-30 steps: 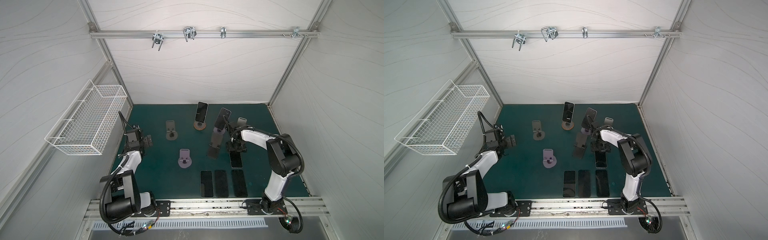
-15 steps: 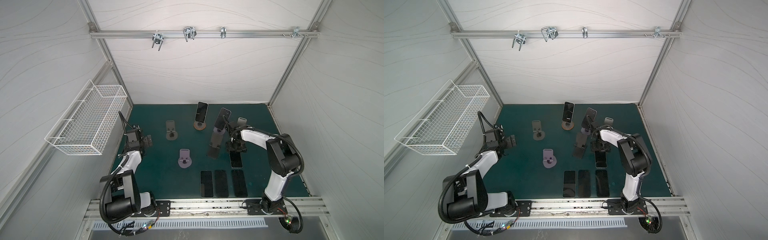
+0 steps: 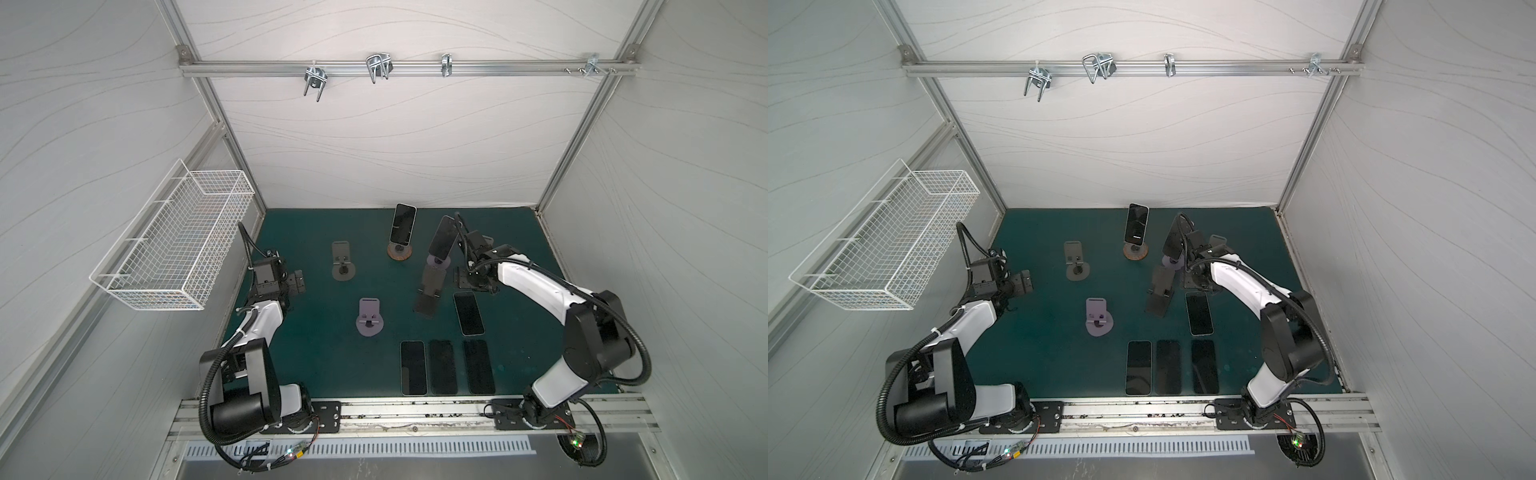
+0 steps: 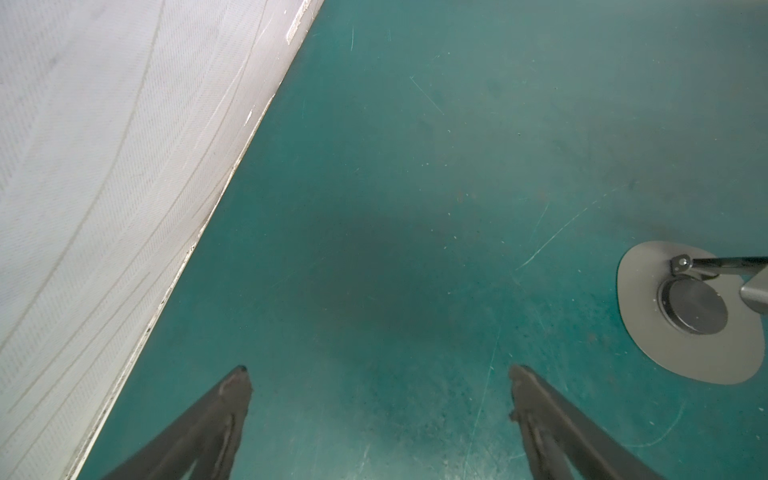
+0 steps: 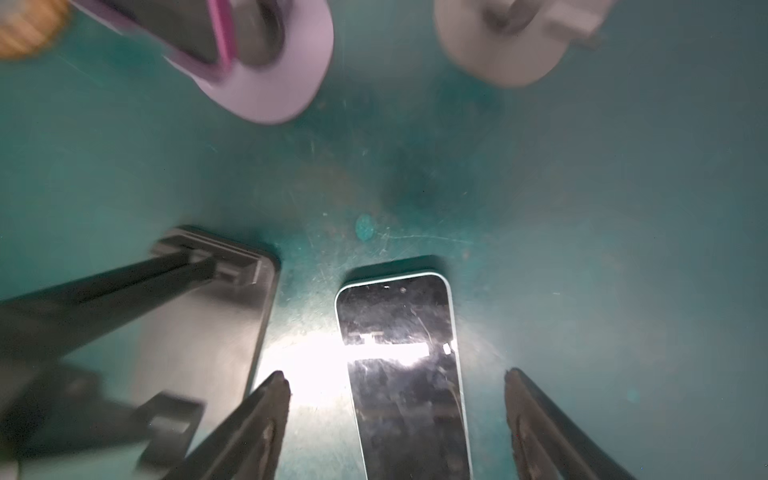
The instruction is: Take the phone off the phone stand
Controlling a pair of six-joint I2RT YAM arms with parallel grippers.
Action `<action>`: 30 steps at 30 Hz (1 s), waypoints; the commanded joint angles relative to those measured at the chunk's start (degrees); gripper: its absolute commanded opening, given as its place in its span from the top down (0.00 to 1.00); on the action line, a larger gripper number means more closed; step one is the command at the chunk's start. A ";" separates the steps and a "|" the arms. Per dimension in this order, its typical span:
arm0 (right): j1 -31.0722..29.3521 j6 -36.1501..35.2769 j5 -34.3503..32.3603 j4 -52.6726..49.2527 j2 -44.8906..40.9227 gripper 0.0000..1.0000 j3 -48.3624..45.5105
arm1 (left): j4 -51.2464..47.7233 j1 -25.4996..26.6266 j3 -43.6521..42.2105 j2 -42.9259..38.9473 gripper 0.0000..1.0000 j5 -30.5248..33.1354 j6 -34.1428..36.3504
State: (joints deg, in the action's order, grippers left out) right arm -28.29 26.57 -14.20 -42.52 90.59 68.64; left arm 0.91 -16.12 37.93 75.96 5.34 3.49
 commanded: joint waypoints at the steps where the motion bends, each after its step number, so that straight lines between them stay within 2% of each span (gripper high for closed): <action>1: -0.18 -0.42 -0.79 -2.75 -2.25 0.17 0.22 | 0.98 -0.27 2.22 -0.02 0.01 -0.51 0.85; 5: 0.22 -1.24 -0.19 -3.74 -2.63 0.16 -0.77 | 1.21 -0.31 2.12 -0.11 0.01 -0.51 0.82; 16: 1.31 -2.69 -3.62 -6.48 -13.50 0.09 1.66 | 0.94 -0.26 2.41 0.15 0.01 -0.73 0.91; 21: 1.31 -1.14 -3.93 -2.12 -16.69 0.01 1.06 | 0.08 -0.31 2.50 -0.07 0.01 -1.81 1.35; 25: 1.34 3.73 -4.26 2.25 -15.91 0.01 1.49 | 0.57 -0.25 1.52 -1.18 0.01 -2.83 1.89; 30: 0.67 13.32 -6.11 -0.52 -10.93 0.01 7.23 | 0.93 -0.29 1.09 -1.63 0.01 -3.67 2.22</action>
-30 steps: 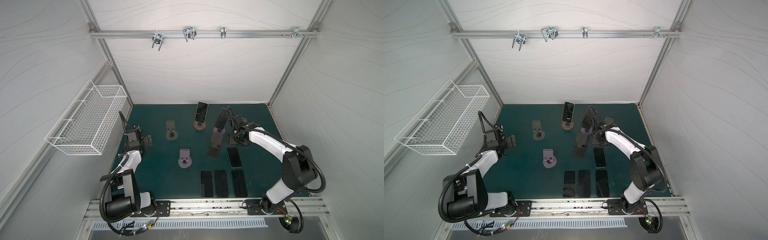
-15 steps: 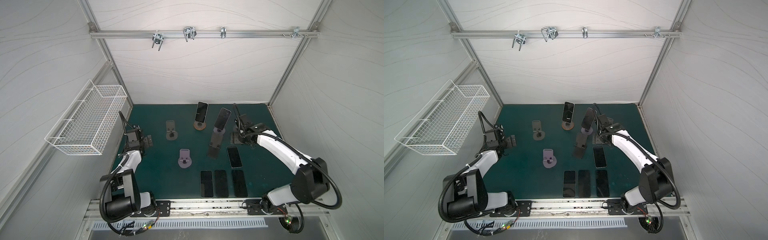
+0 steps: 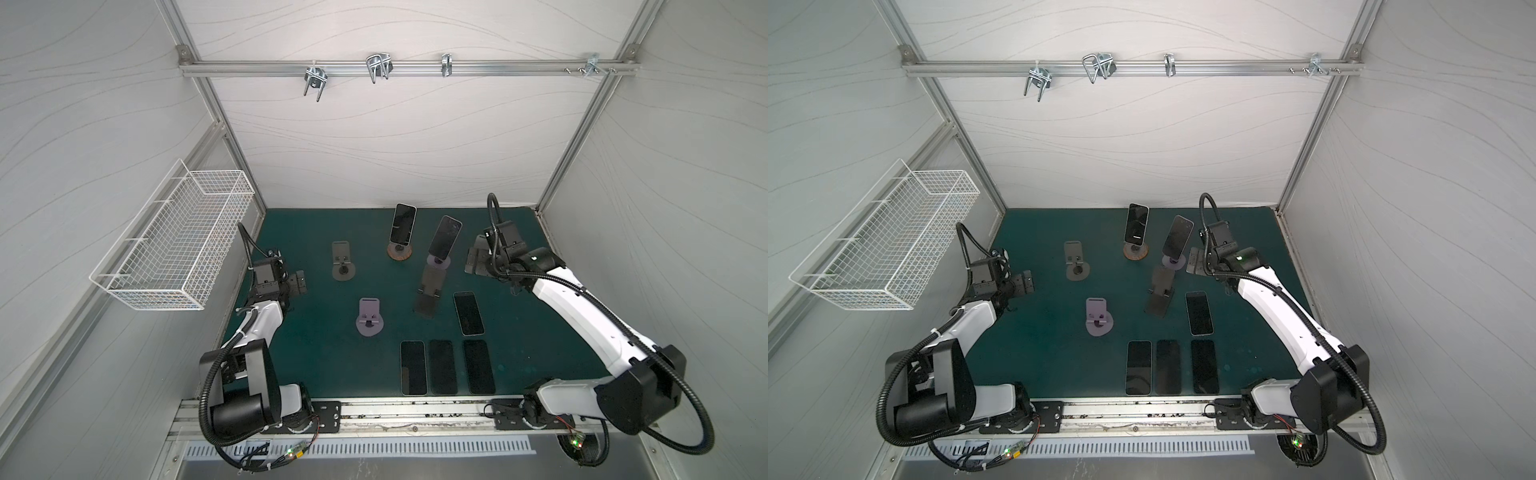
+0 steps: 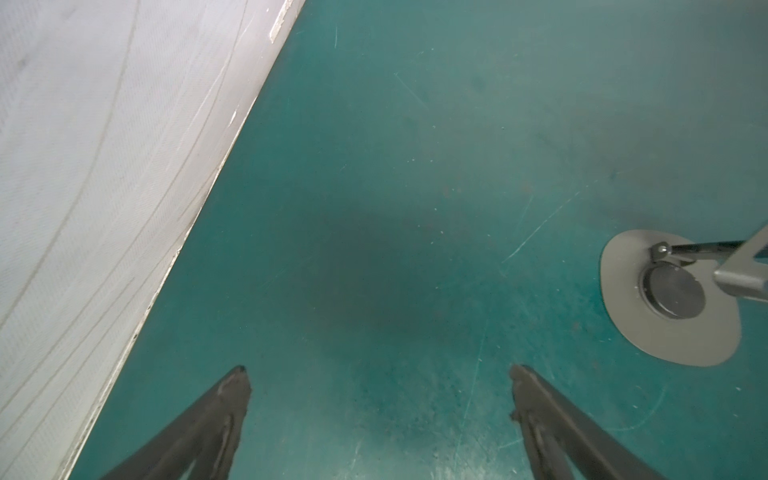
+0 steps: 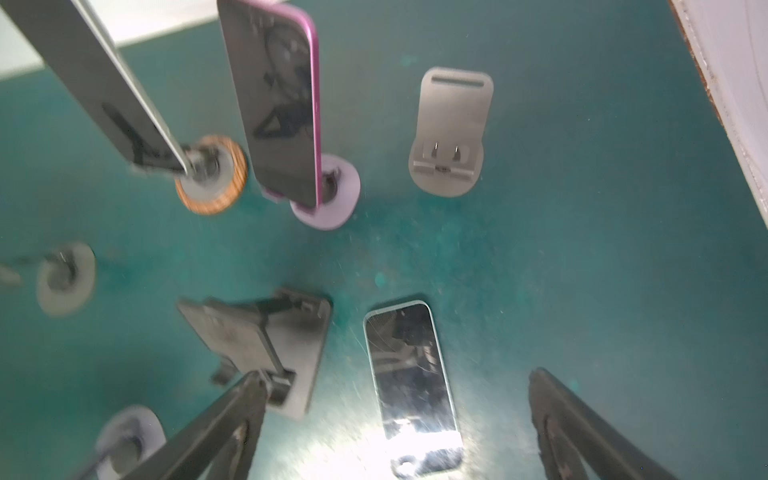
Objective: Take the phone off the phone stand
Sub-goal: 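Open and raise the right gripper, move it to the pink-framed phone on the lilac stand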
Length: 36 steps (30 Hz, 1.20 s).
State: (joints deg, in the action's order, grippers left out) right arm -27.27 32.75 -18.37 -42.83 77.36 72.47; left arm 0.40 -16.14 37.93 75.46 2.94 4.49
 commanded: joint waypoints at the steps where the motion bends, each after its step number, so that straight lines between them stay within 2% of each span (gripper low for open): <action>1: -0.71 7.76 -2.06 -0.49 3.06 0.01 4.37 | 1.20 -0.29 1.24 -1.00 0.01 -1.27 1.30; 6: -3.23 10.42 -7.04 -2.48 7.90 0.01 10.32 | 1.07 -0.22 1.44 -0.75 0.01 -0.95 1.05; 14: -6.85 18.53 -17.05 -10.04 19.86 0.01 21.28 | 1.44 -0.27 1.02 -1.15 0.01 -0.72 0.96; 18: -7.73 20.38 -18.70 -14.11 26.94 0.01 28.13 | 1.59 -0.29 0.74 -1.46 0.01 -0.85 0.96; 29: -7.87 17.17 -20.64 -14.16 41.17 0.01 41.35 | 1.60 -0.29 0.80 -1.38 0.01 -1.14 1.14; 36: -7.80 16.95 -22.63 -15.21 47.28 0.01 48.02 | 1.53 -0.27 0.83 -1.43 0.01 -1.35 1.23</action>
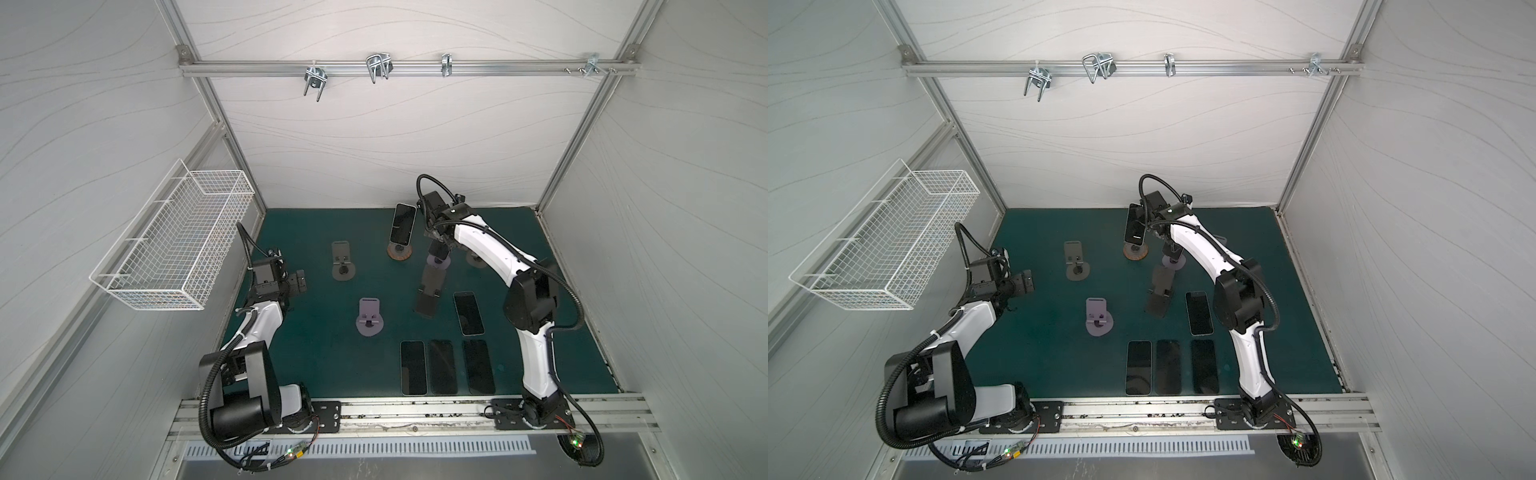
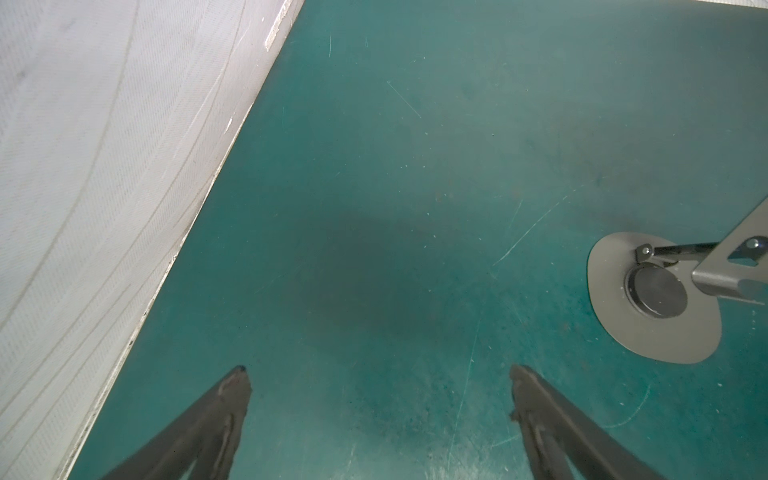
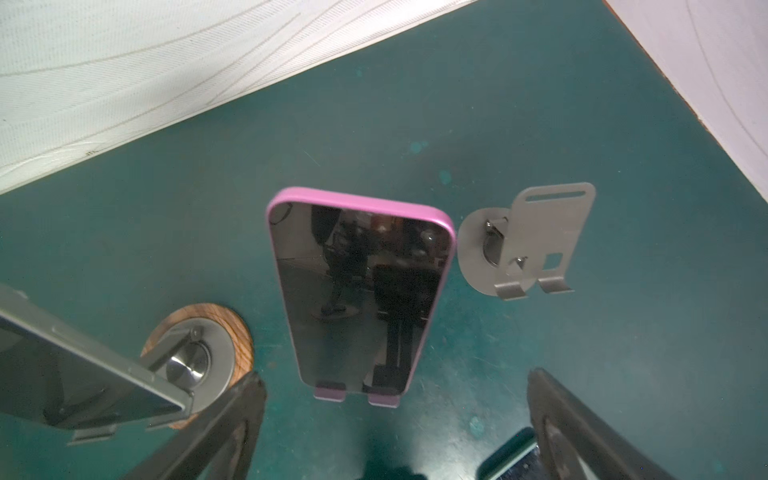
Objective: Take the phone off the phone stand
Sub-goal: 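Open and raise the right gripper, move it to the pink-framed phone on the lilac stand, then close the right gripper on the pink-framed phone and lift it off the stand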
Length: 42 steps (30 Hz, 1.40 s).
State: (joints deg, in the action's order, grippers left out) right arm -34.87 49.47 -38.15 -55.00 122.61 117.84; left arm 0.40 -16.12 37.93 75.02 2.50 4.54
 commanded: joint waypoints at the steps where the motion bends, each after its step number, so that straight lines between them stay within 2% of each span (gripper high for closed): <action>1: -0.20 0.11 -3.36 -3.18 2.66 0.01 3.21 | 1.49 -0.26 0.97 -0.92 0.01 -0.89 1.26; 22: 1.77 -0.09 -3.86 -0.39 9.96 0.01 8.38 | 1.20 -0.25 1.22 -0.60 0.02 -0.92 1.20; 29: 2.05 1.24 -5.46 -0.10 10.73 0.11 8.32 | 1.10 -0.26 1.35 -0.45 0.02 -0.98 1.20; 36: 2.70 2.54 -4.30 0.26 11.58 0.12 7.92 | 0.97 -0.28 1.62 -0.19 0.02 -0.97 1.35; 42: 2.88 1.93 -4.14 1.36 11.47 0.17 7.75 | 0.85 -0.31 1.68 -0.11 0.03 -1.10 1.27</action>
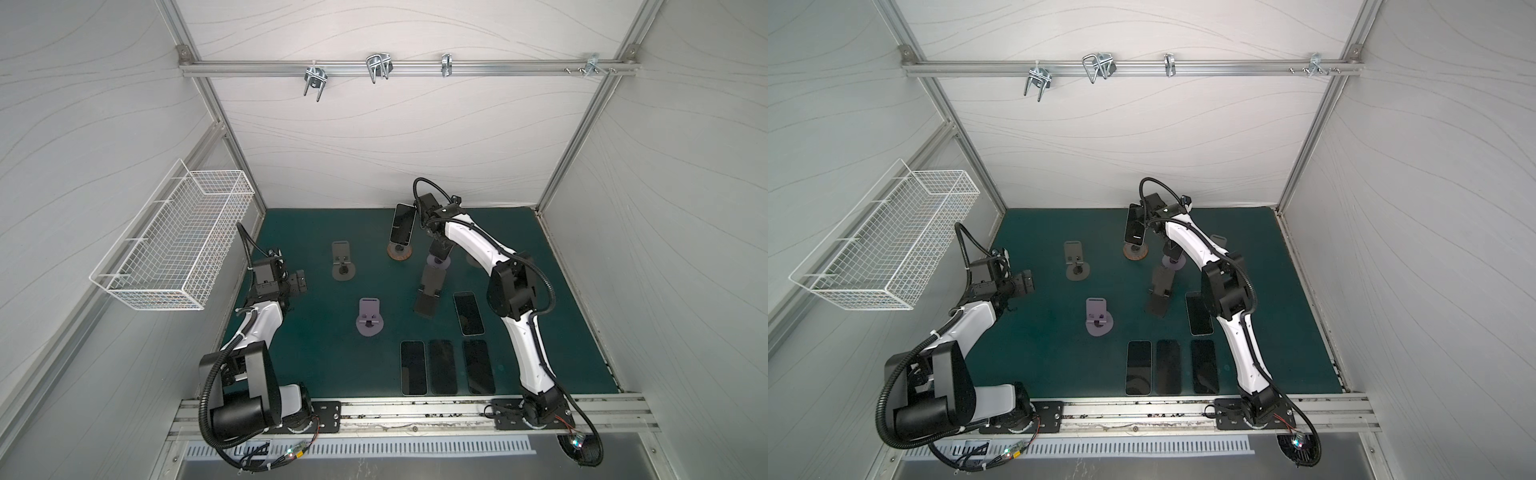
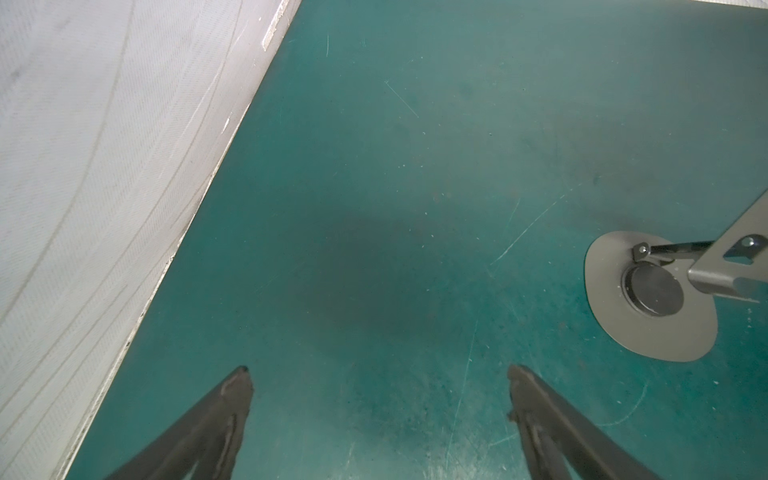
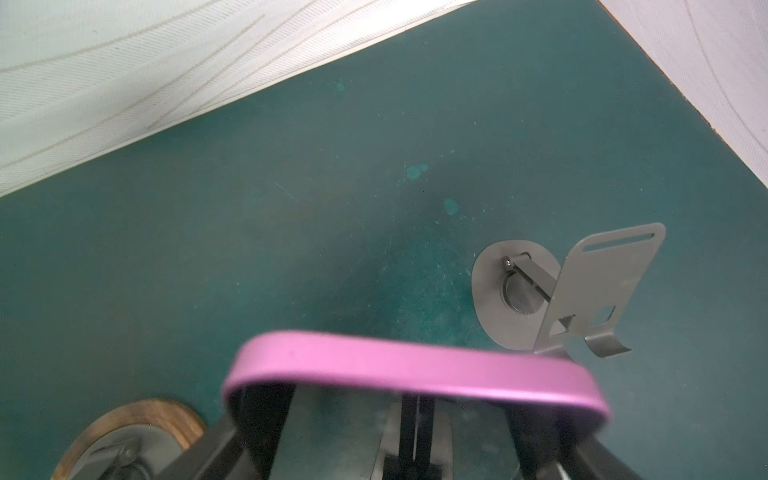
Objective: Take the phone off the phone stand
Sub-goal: 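Close the right gripper on the pink-framed phone and lift it off the stand, then carry the pink-framed phone with the right gripper toward the robot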
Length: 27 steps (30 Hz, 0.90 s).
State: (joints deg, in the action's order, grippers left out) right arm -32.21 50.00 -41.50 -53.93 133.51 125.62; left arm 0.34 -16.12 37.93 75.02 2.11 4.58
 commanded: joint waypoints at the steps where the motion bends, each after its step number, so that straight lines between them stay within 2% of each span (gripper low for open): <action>1: 0.26 1.43 -0.71 0.86 0.50 0.18 -0.28 | 0.81 -0.29 1.78 0.06 0.03 -0.70 1.25; 9: -0.22 -0.05 -1.04 2.96 -1.26 0.24 -1.76 | 0.80 -0.31 1.80 0.04 0.03 -0.70 1.27; 27: -1.16 -5.01 1.22 7.63 -8.37 0.30 -8.11 | 1.08 -0.32 1.47 -0.18 0.03 -0.87 1.36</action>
State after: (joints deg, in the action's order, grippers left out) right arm -32.67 45.84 -40.25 -46.22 129.16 117.64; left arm 0.32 -16.14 37.93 75.05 1.87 4.62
